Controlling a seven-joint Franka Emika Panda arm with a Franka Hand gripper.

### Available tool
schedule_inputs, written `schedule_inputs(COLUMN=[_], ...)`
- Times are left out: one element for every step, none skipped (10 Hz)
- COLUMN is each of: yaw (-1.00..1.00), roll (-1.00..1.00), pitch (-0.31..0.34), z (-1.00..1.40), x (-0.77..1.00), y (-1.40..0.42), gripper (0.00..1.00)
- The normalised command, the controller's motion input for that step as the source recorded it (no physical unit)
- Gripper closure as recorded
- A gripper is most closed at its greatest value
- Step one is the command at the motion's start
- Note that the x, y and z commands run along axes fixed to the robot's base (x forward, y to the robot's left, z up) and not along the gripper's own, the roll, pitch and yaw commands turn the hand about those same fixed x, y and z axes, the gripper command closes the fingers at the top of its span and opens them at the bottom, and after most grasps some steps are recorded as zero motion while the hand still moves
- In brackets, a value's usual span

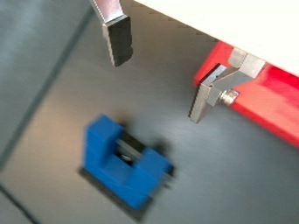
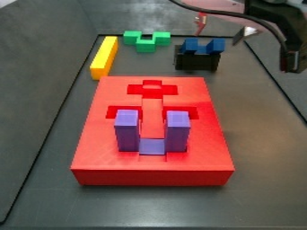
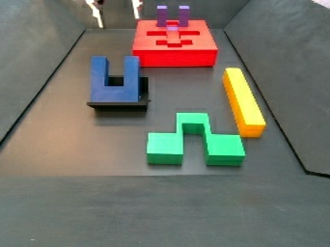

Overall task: Pick up the blue object. Move up. Place the blue object on the fixture. Regrasp the blue object. Move to above the board. Insert the blue object.
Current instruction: Regrasp the blue object.

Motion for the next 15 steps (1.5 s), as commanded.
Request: schedule_inputs(yaw=[-0.27,-0.21,-0.12,0.0,0.11,0.23,0.27,0.42,0.46,0.28,0.19,0.17,0.19,0.18,0.17], roll=[0.18,0.36,0.44,0.6,0.6,0.45,0.26,0.09,0.03,0.0,0.0,0.05,0.11,0.1,0.1], pitch=[-1.0,-0.729,-0.509,0.071,0.266,0.451,0.36,0.246,0.163,0.163,0.143,0.131,0.146,0.171,0.197], z=[0.0,-0.09,-0.33,-0.51,-0.47,-0.36,-0.26,-0.24,-0.19,-0.13,-0.2,-0.28,-0.33,-0.27,-0.22], x=[0.34,0.47,0.49,0.44,0.25,0.17,0.16,0.14,0.17,0.21,0.09,0.02,0.04,0.04,0.04], y=[0.24,0.26,0.37,0.27,0.29,0.35,0.41,0.47,0.37,0.21,0.1,0.11,0.15,0.14,0.13], gripper=[0.0,0.0,0.0,0.0,0.0,0.0,0.0,0.0,0.0,0.0,0.0,0.0,0.0,0.0,0.0])
